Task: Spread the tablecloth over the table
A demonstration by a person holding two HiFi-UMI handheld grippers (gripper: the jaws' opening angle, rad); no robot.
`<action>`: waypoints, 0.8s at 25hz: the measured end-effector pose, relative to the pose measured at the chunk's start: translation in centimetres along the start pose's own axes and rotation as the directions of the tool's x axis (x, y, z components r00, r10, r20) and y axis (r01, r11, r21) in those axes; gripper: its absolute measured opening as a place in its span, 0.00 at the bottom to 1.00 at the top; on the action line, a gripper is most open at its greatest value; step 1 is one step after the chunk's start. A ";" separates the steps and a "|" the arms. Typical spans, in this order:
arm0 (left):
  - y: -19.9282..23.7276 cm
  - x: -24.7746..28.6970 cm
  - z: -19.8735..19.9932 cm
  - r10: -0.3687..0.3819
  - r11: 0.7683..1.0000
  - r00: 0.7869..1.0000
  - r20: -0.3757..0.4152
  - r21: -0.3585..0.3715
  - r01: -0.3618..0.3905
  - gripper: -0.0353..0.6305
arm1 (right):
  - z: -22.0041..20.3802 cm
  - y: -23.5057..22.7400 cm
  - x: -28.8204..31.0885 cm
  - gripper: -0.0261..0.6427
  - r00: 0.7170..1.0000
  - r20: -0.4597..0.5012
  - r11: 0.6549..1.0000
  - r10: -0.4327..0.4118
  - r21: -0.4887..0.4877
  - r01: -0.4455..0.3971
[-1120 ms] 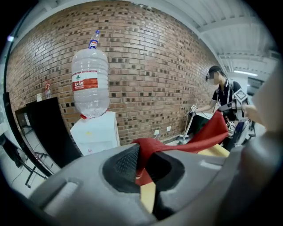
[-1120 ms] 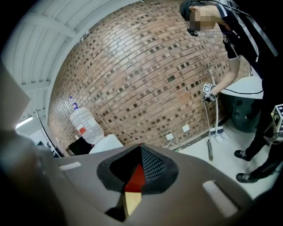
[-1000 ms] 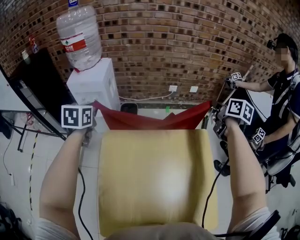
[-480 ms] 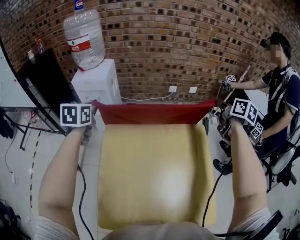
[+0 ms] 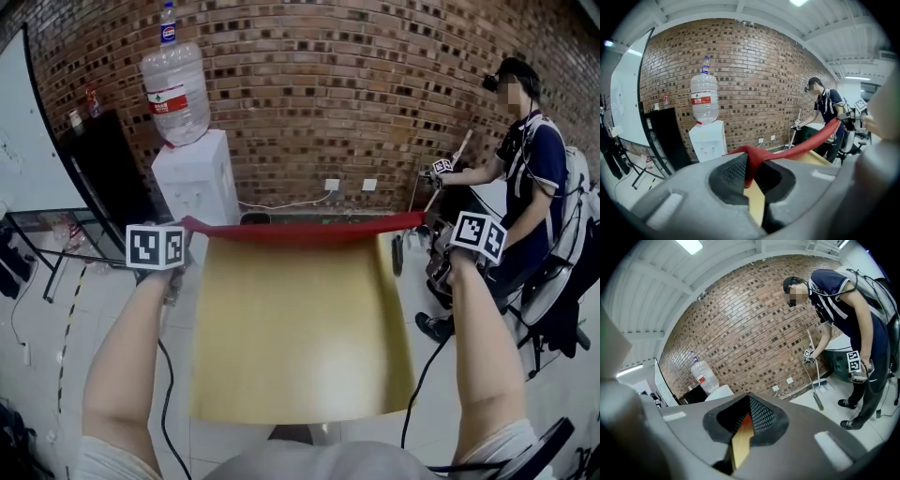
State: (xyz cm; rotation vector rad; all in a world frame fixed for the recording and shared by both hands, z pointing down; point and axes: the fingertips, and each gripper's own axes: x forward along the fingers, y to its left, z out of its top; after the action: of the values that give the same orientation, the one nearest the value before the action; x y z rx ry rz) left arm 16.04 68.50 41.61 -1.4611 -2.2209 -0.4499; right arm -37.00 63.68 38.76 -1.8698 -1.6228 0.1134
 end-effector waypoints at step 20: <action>-6.9 -13.1 -18.6 0.064 0.998 0.988 -0.137 0.032 -0.060 0.07 | -17.4 -2.8 -17.9 0.05 0.996 -0.089 0.997 -0.016 0.074 0.022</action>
State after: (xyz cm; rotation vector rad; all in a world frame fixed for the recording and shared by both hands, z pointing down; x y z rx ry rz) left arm 17.60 46.40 50.34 -1.4350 -2.0601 -0.4827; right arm -35.38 40.32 47.73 -1.7773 -1.5551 0.0816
